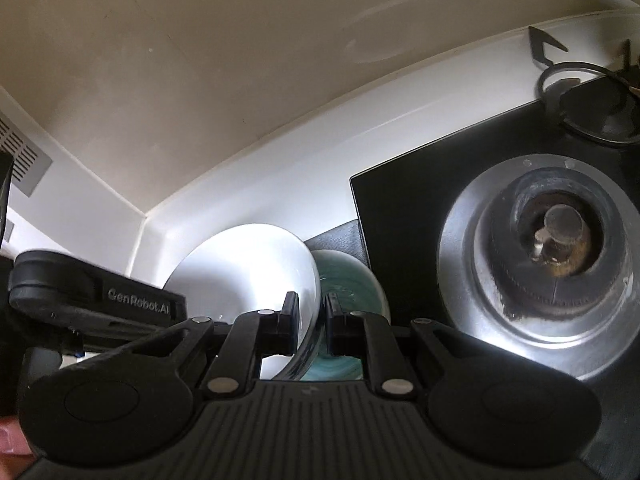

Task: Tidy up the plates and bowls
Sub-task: 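Lower the white bowl with both tools into the pale blue bowl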

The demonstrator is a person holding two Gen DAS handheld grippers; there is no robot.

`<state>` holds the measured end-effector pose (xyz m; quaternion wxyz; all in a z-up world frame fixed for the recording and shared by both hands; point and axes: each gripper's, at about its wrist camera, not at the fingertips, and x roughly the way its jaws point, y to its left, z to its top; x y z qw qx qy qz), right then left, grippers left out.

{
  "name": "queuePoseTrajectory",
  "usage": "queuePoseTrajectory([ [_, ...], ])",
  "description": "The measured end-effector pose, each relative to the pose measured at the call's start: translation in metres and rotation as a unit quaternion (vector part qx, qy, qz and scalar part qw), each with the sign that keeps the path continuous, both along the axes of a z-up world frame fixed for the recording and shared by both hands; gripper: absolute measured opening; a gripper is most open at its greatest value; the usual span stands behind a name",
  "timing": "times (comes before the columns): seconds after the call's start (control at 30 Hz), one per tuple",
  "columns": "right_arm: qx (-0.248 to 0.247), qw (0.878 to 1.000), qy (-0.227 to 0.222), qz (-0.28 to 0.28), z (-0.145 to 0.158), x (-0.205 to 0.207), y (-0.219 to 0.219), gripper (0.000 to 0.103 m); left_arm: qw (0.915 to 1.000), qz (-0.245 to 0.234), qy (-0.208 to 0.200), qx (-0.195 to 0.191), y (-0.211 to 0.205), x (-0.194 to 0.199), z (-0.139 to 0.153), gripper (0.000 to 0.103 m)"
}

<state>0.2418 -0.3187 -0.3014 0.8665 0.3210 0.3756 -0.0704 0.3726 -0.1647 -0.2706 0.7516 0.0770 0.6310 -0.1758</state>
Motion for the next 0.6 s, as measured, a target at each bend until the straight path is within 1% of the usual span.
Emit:
queuePoseTrajectory([
  [0.13, 0.012, 1.000, 0.009, 0.010, -0.011, 0.005, -0.009, 0.014, 0.9998, 0.003, 0.005, 0.016, -0.008, 0.000, -0.011, 0.018],
  [0.23, 0.002, 1.000, 0.013, 0.023, -0.015, 0.009, -0.013, 0.015, 0.9997, 0.015, 0.011, 0.016, -0.011, 0.002, -0.020, 0.018],
  [0.33, 0.000, 0.999, 0.016, 0.044, -0.017, 0.014, -0.015, 0.015, 0.9993, 0.034, 0.007, 0.015, -0.009, 0.005, -0.024, 0.019],
  [0.4, -0.013, 0.998, 0.014, 0.056, -0.016, 0.016, -0.014, 0.015, 0.9990, 0.044, 0.009, 0.005, -0.007, 0.007, -0.024, 0.019],
  [0.5, -0.031, 0.997, 0.012, 0.073, -0.014, 0.019, -0.013, 0.014, 0.9993, 0.037, -0.002, 0.002, -0.006, 0.005, -0.024, 0.019],
  [0.53, -0.037, 0.996, 0.013, 0.078, -0.012, 0.019, -0.012, 0.014, 0.9993, 0.037, -0.002, 0.001, -0.005, 0.004, -0.026, 0.020],
  [0.6, -0.048, 0.995, 0.019, 0.085, -0.012, 0.019, -0.010, 0.014, 0.9986, 0.052, 0.009, 0.002, -0.001, 0.002, -0.032, 0.020],
])
